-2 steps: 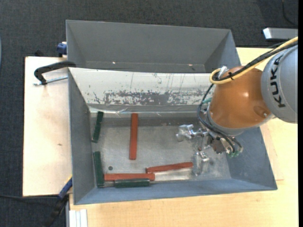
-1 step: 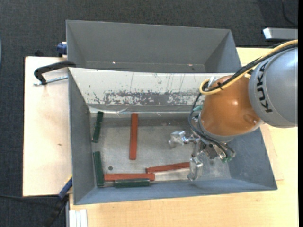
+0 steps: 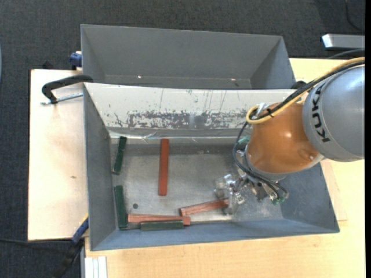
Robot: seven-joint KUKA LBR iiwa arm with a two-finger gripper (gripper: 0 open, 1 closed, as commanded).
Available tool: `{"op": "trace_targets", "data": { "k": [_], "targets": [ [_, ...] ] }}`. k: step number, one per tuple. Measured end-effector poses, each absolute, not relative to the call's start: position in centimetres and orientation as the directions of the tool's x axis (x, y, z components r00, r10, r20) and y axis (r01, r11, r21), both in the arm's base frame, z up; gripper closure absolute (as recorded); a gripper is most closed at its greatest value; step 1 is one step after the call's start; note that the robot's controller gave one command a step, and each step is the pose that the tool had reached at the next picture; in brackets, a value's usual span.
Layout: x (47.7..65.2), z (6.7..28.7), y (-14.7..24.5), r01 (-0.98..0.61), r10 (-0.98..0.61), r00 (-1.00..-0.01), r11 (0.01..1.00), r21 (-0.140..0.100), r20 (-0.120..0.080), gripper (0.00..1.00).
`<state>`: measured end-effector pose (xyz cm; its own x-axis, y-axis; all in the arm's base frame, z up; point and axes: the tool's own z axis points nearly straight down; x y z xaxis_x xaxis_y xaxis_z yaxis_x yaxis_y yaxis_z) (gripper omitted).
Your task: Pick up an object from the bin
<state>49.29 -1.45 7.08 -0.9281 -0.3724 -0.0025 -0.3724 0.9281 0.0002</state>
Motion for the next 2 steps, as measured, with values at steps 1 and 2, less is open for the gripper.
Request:
{"op": "trace_targets", "data": {
  "k": [1,2],
  "targets": [
    [49.3,7.1,-1.5,-0.372,-0.372,-0.928,0.928,0.000,-0.003,1.00],
    [50.0,20.7,4.6,-0.338,-0.338,-0.941,0.941,0.000,-0.006,1.00]
  ]
}}
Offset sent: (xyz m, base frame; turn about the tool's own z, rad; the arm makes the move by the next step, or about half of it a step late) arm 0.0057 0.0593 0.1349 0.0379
